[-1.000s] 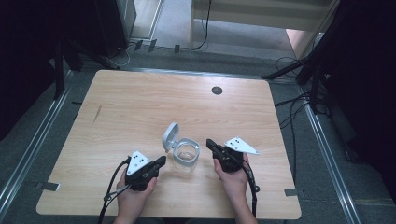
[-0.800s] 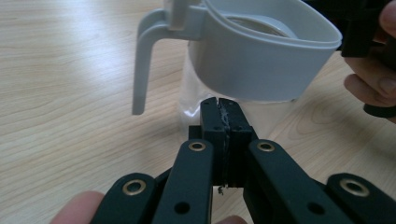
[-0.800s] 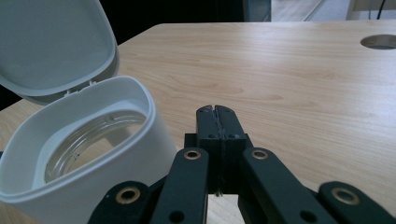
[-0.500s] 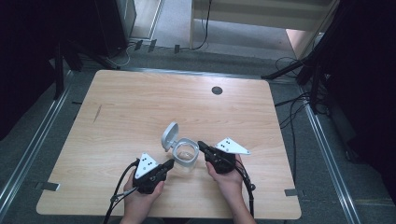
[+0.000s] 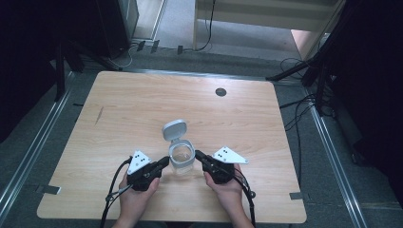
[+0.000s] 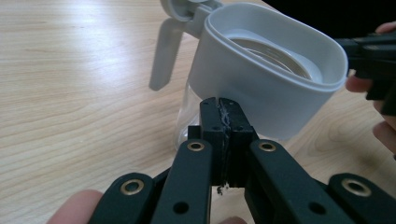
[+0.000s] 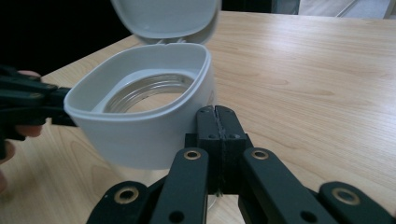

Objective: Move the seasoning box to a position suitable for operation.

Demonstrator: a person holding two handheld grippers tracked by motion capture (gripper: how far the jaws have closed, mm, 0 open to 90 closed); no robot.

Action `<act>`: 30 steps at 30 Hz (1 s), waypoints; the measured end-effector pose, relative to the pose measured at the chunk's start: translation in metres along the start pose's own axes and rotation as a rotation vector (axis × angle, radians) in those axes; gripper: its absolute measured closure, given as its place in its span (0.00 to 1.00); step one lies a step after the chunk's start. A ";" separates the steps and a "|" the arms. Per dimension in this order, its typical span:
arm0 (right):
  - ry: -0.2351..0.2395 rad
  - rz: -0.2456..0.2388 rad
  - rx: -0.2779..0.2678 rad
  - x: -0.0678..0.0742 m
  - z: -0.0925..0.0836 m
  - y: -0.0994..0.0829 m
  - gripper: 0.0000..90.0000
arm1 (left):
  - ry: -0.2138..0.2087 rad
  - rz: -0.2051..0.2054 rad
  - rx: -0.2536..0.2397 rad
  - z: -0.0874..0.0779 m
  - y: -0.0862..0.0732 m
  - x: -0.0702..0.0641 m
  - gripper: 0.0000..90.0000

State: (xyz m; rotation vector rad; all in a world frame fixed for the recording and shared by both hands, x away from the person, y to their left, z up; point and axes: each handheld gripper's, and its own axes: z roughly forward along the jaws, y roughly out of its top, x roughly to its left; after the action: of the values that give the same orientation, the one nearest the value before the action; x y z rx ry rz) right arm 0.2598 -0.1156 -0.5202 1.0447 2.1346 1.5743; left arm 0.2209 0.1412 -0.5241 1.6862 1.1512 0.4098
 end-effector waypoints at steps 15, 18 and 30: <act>-0.025 -0.048 0.011 0.020 0.000 -0.004 1.00 | 0.033 -0.007 -0.022 -0.002 0.001 0.018 0.84; -0.045 -0.033 0.001 0.012 0.001 0.001 1.00 | 0.067 -0.007 -0.051 -0.009 -0.005 0.035 0.57; -0.080 0.044 -0.010 -0.020 0.021 0.044 1.00 | 0.348 -0.051 -0.069 -0.085 -0.034 0.133 0.26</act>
State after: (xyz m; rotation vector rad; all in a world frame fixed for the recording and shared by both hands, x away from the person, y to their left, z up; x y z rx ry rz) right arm 0.3032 -0.1088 -0.4911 1.1397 2.0621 1.5342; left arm 0.2072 0.2999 -0.5495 1.5596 1.4110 0.7238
